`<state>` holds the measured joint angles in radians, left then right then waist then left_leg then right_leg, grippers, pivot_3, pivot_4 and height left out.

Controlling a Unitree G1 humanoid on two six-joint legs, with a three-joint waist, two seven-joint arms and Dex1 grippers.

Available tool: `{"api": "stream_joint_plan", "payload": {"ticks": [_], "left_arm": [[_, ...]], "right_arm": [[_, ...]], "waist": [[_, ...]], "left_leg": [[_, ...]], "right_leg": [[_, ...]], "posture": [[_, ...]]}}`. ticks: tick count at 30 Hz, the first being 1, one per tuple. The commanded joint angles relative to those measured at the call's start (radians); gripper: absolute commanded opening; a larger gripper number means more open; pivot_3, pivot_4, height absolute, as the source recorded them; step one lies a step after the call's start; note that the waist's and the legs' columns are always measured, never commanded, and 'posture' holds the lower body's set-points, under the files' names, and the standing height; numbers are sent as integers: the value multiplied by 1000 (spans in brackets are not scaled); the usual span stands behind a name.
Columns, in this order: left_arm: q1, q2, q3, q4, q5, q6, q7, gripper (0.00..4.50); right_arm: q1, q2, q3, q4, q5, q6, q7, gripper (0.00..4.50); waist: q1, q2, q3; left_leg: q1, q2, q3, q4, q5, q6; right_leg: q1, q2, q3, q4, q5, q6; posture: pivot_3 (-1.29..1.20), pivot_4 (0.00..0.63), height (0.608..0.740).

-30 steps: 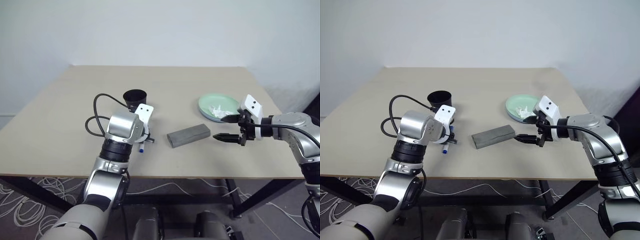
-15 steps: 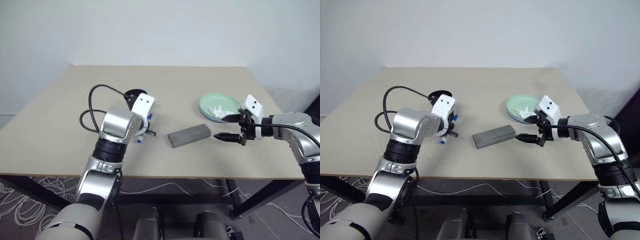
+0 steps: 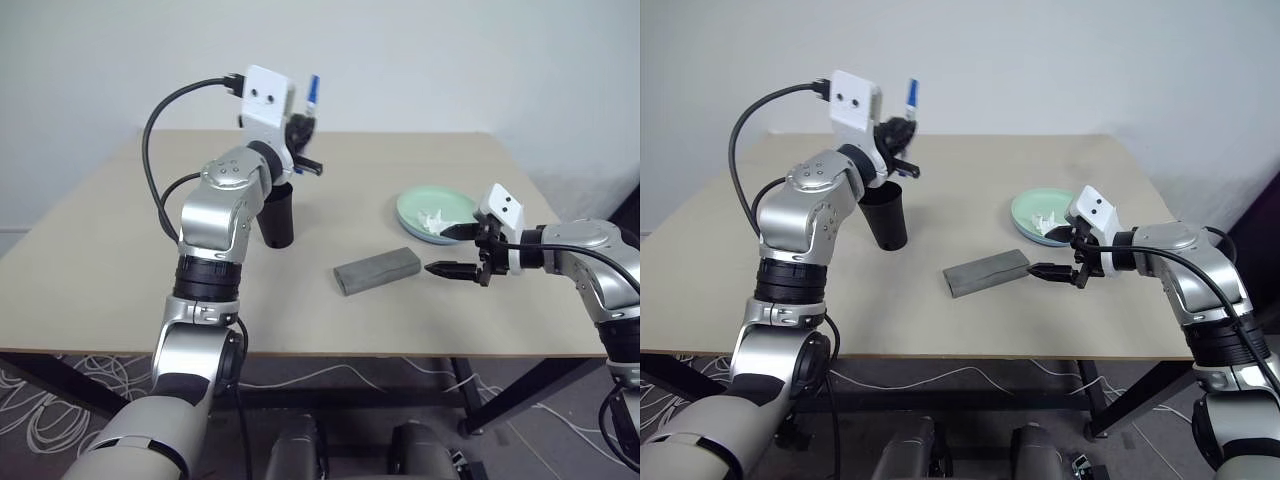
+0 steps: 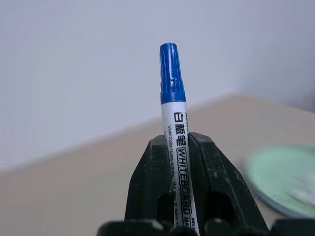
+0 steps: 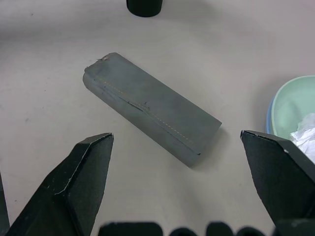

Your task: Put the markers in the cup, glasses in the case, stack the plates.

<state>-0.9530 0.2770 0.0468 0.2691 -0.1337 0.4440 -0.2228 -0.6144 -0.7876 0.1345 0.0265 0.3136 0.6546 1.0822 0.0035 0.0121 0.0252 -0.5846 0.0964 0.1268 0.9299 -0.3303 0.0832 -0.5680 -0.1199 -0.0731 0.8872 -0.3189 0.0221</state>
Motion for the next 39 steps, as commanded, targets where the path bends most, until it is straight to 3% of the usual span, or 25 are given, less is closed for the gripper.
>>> {"api": "stream_joint_plan", "payload": {"ticks": [1,8,18,31,36,39], "left_arm": [[17,-20,16,80,56,-224,74,96],[62,-41,24,227,71,-405,93,96],[68,-32,39,365,79,-512,108,96],[82,-29,44,373,74,-509,63,4487],[101,-11,38,210,31,-409,-36,4487],[165,64,46,-16,-75,-232,-195,4487]], "right_arm": [[-24,3,-20,-16,1,-14,0,4500],[-22,5,-22,-21,1,-12,0,4500],[-27,6,-22,-18,0,-11,-1,4500],[-22,7,-26,-24,3,-9,-7,4500],[-19,13,-27,-15,4,-12,-11,4500],[-25,22,-25,-2,1,-15,-16,4500]], "waist": [[2,0,0],[5,0,0],[5,0,0],[5,0,0],[5,0,0],[-1,0,0]], "left_leg": [[0,0,0,0,0,-1],[-2,-1,1,2,2,-4],[-2,0,0,1,2,-3],[-2,0,0,2,2,-4],[-2,0,0,2,2,-5],[-2,0,0,1,2,-5]], "right_leg": [[0,0,0,0,0,0],[0,-1,0,-1,0,0],[0,-1,-1,-1,0,0],[0,-1,-2,-1,0,0],[0,-1,-2,-1,0,0],[0,-1,-1,-1,1,-2]], "posture": [[0,0,639],[0,0,639],[0,0,639],[0,0,639],[0,0,639],[0,0,639]]}}
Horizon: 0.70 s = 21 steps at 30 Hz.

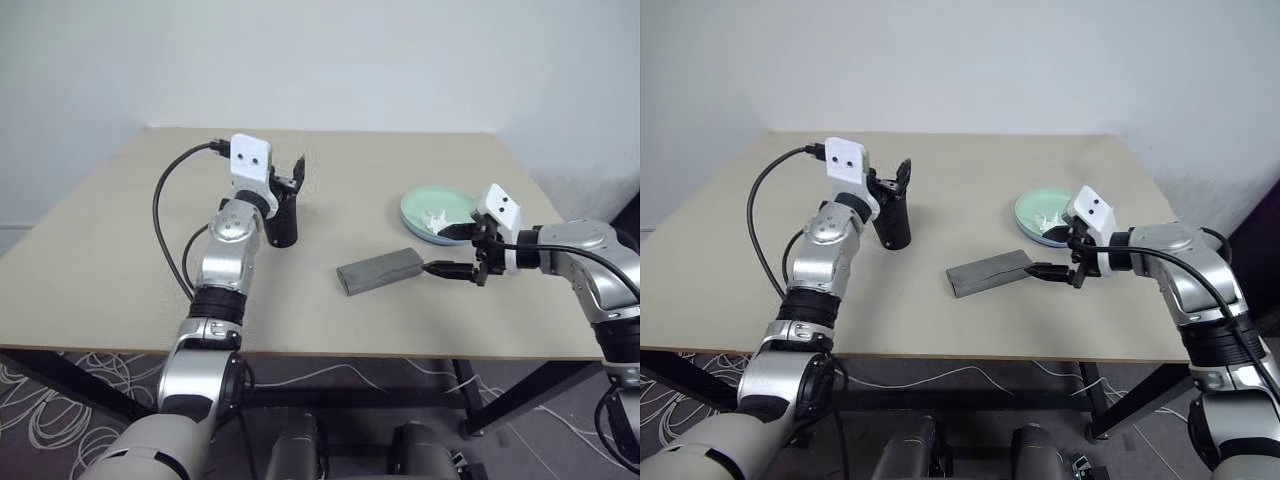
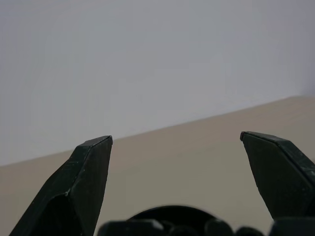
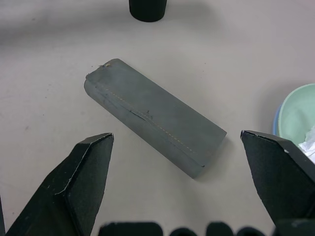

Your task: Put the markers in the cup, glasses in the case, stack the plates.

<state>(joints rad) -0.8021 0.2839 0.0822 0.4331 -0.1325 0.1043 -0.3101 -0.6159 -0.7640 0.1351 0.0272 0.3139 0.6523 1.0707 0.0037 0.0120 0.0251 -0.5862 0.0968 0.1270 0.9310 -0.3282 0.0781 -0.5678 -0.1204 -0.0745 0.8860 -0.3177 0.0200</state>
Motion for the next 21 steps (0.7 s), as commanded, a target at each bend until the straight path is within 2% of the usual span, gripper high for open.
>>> {"api": "stream_joint_plan", "payload": {"ticks": [1,6,9,12,17,21], "left_arm": [[47,103,23,-254,-110,167,-157,4487],[195,284,109,-420,-214,325,-291,4487],[277,351,150,-466,-275,377,-360,4487],[339,386,189,-476,-323,409,-408,4487],[425,418,217,-456,-325,386,-448,4487],[482,395,228,-448,-348,391,-451,4487]], "right_arm": [[-26,0,-28,8,0,-17,-3,4500],[-45,14,-38,51,1,-34,-8,4500],[-56,22,-41,77,1,-47,-7,4500],[-66,37,-47,94,6,-51,-12,4500],[-79,67,-59,95,22,-29,-31,4500],[-52,71,-72,64,35,-17,-33,4500]], "waist": [[-4,0,0],[-16,1,-1],[-22,1,-1],[-20,1,-1],[-18,1,-1],[-17,1,-1]], "left_leg": [[0,0,0,0,0,0],[2,1,0,-1,0,-1],[2,1,0,-1,-2,-5],[2,1,-1,-1,-3,-3],[2,1,0,-2,-3,-5],[1,1,1,-3,-2,-8]], "right_leg": [[0,0,0,0,1,-1],[0,1,0,1,1,-2],[-1,1,0,2,-1,2],[-1,-1,-1,2,-1,2],[-3,-1,-1,1,-1,2],[-4,0,-1,1,-1,2]], "posture": [[0,0,639],[0,0,639],[0,0,639],[0,0,639],[0,0,639],[0,0,639]]}}
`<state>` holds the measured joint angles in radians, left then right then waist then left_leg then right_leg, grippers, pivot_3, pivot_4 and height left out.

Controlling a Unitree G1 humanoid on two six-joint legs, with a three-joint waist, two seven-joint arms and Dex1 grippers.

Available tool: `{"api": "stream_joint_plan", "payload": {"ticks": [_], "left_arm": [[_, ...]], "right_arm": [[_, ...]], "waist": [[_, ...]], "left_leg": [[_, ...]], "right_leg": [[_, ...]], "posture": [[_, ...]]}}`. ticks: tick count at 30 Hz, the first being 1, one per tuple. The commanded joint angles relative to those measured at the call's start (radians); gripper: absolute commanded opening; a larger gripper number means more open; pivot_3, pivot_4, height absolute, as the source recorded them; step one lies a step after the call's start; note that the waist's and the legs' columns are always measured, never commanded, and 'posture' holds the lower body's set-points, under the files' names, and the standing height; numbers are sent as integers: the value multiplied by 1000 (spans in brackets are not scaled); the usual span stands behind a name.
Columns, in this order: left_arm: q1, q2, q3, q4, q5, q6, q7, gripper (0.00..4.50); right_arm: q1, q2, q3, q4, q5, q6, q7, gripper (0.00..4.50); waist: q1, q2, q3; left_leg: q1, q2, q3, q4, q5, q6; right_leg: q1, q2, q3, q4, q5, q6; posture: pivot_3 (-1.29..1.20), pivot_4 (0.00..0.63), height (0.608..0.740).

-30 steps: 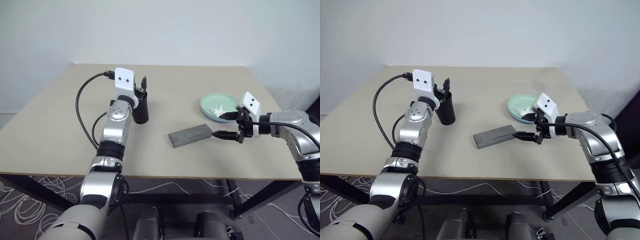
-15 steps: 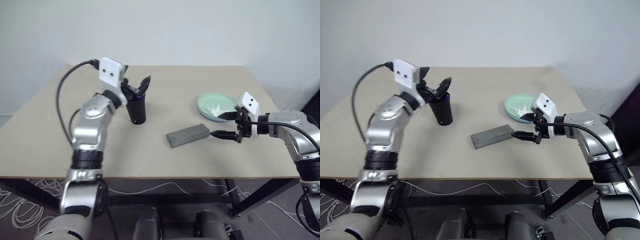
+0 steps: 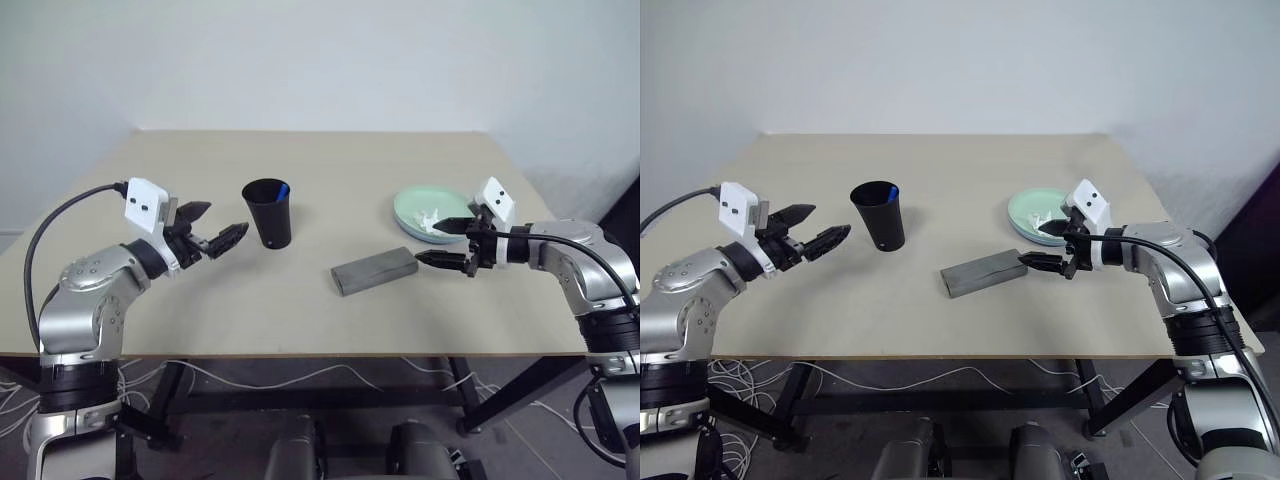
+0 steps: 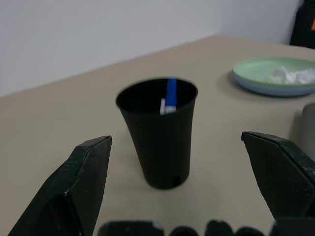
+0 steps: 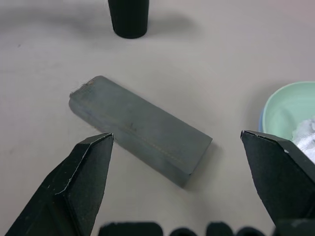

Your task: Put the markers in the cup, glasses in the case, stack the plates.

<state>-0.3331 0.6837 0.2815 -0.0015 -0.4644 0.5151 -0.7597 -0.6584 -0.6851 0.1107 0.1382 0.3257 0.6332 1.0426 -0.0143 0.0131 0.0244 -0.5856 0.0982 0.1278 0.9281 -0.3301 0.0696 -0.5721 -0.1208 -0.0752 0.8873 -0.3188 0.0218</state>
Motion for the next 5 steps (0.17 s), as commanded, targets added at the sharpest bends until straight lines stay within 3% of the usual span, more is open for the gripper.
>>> {"api": "stream_joint_plan", "payload": {"ticks": [1,5], "left_arm": [[21,-7,22,-5,-6,-33,-1,4487],[2,-24,23,39,-19,-27,-1,4487]], "right_arm": [[-1,-7,-48,-56,25,3,-8,4500],[5,-8,-80,-75,45,31,-31,4500]], "waist": [[2,0,0],[2,0,0]], "left_leg": [[0,0,0,0,0,0],[0,0,0,0,0,0]], "right_leg": [[0,0,0,0,0,0],[0,0,0,0,0,0]], "posture": [[0,0,639],[0,0,639]]}}
